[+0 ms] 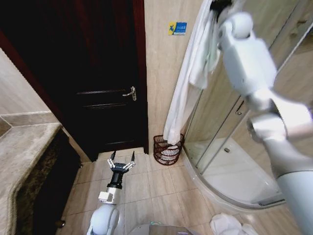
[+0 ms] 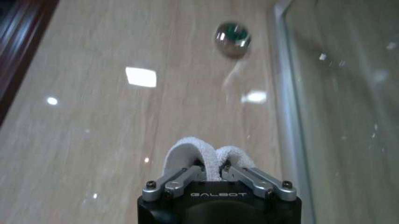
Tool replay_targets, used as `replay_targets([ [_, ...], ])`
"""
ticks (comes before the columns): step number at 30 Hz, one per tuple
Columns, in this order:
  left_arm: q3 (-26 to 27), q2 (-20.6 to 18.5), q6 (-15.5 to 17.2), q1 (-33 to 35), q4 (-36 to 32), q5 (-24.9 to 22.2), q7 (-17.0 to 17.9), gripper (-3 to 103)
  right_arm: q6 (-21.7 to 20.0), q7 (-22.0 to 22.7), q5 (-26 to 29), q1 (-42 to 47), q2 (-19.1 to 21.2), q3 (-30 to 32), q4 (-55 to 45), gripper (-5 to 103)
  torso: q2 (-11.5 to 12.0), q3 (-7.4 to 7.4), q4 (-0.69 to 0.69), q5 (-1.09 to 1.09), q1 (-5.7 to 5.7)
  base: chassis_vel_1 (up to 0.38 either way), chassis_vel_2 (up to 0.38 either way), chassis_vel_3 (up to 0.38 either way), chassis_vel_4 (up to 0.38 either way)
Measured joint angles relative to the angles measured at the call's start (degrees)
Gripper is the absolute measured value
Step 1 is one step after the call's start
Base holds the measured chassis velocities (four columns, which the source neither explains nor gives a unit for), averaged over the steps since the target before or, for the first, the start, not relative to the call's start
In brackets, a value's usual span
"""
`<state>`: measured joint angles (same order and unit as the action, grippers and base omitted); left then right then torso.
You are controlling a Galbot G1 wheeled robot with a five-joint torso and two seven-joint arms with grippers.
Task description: Discard the used towel into the hamper.
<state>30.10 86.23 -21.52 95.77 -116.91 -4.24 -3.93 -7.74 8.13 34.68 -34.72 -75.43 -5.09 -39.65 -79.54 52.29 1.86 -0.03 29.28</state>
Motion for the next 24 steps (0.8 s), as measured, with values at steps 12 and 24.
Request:
replay_targets([
  [12, 0.12, -0.18, -1.36, 1.65, -0.44, -0.05, 0.23, 100, 1.38, 1.84, -1.28, 15.29, 3.86, 1.01, -8.91, 7, 0.01, 0.02, -0.03, 0.07, 0.01, 0.0, 0.0, 0.0, 0.0],
  [24, -0.53, 1.54, -1.37, 1.74, -0.36, 1.94, 0.03, 100, 4.88, 1.89, -3.07, 27.43, 5.98, 4.32, -16.65, 7, 0.01, 0.01, -0.01, 0.02, 0.0, 0.0, 0.0, 0.0, 0.0],
])
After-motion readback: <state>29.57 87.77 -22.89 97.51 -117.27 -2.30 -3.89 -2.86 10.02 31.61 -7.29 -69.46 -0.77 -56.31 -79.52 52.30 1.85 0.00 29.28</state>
